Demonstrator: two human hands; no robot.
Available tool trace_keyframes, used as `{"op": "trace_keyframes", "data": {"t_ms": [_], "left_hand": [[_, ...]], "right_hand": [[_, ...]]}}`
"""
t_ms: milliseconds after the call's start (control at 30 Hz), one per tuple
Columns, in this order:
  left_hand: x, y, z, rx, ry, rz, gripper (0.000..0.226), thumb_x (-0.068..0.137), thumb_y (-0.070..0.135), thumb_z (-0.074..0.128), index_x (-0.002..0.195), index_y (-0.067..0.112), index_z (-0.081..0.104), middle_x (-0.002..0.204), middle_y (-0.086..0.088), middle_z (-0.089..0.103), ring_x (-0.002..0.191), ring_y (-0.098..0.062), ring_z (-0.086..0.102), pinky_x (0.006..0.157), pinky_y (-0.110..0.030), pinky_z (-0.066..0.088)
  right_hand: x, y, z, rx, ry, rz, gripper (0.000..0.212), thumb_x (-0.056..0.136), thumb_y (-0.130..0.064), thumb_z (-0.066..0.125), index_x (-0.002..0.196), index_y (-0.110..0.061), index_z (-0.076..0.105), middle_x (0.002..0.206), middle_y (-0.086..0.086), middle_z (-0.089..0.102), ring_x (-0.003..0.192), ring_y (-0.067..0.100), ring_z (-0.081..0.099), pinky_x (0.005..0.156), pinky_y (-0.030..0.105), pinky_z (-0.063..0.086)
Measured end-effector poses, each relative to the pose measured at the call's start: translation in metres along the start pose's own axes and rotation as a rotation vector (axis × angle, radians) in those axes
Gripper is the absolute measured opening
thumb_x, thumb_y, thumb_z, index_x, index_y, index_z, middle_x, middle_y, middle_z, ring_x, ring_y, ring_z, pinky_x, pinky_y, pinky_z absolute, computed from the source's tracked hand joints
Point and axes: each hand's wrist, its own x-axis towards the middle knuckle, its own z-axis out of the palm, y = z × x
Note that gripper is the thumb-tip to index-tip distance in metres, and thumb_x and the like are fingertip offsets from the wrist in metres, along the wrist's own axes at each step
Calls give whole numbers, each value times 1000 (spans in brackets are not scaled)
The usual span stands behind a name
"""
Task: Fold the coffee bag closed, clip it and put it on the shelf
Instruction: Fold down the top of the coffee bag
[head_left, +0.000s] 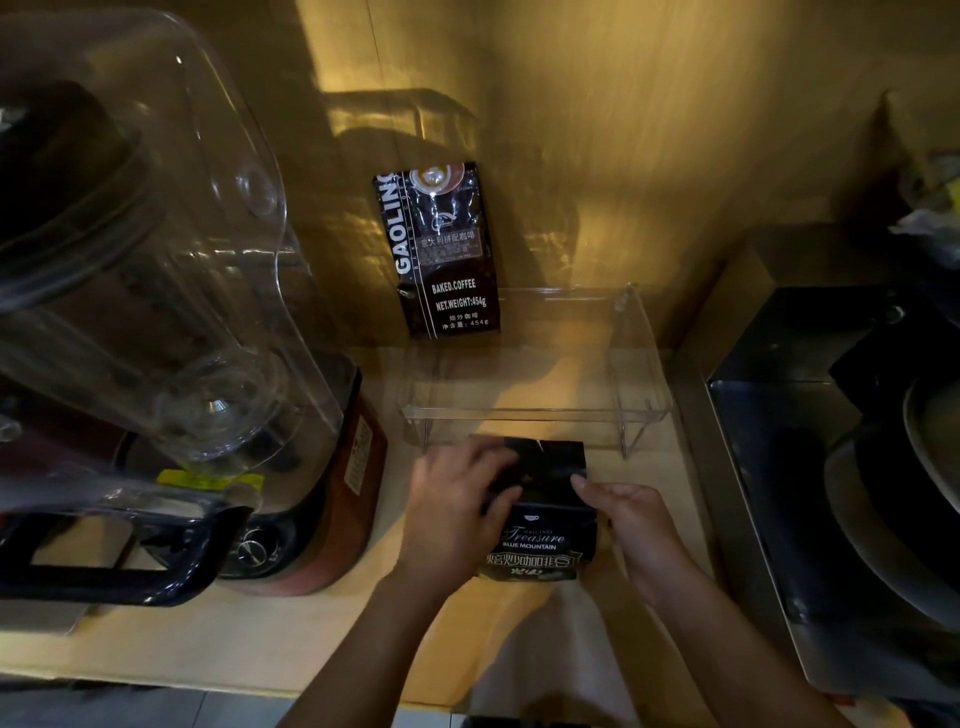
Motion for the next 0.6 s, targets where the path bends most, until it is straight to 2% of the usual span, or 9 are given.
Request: {"op": "trace_keyframes", "data": {"t_ms": [67,133,200,267,367,467,533,600], "left_hand": [[4,4,-5,88,-166,246,23,81,28,61,102,19,66,105,0,70,101,-18,61,88,-25,33],[4,7,-3,156,-182,329,18,76,25,69,92,18,71,95,1,74,94,-16,66,86,-26,41],[3,8,1,179,-161,340,18,71,21,74,89,18,72,91,2,76,89,-14,68,82,-24,50],[1,5,5,152,-145,324,20,69,16,76,88,18,72,88,2,76,84,-14,69,81,-29,53],[0,0,10,126,-123,306,21,67,14,77,86,18,73,86,3,76,77,-14,69,73,-21,51],[0,1,12,99,-93,297,17,68,15,74,85,17,73,85,2,76,74,-14,69,70,-23,52],[1,2,11,86,-85,283,13,74,22,64,83,18,73,83,3,76,73,-14,69,71,-25,55],[1,2,12,81,-91,270,20,77,27,56,83,19,73,84,4,76,72,-13,69,69,-23,53]], "right_hand": [[2,1,0,23,3,14,19,77,-18,67,65,-3,69,62,11,72,60,26,67,56,30,51],[4,2,0,46,-5,20,19,77,-17,68,62,-5,70,59,9,73,58,26,69,51,28,52],[4,2,0,44,-3,13,20,77,-18,68,60,-7,70,58,8,73,57,25,69,47,26,52],[4,4,-1,32,-4,12,21,76,-19,69,60,-7,69,58,7,73,57,24,69,49,26,53],[6,7,-1,36,8,11,22,76,-20,69,62,-3,67,53,4,71,53,20,67,48,23,51],[7,9,0,-17,76,-52,23,76,-17,69,59,-6,60,51,2,64,53,18,60,42,13,44],[6,9,0,-159,151,-183,20,76,-18,69,61,-16,56,64,0,60,68,19,58,58,16,46],[4,7,-2,-419,198,-374,10,77,-22,69,78,-25,59,83,-4,60,85,18,56,79,29,39]]}}
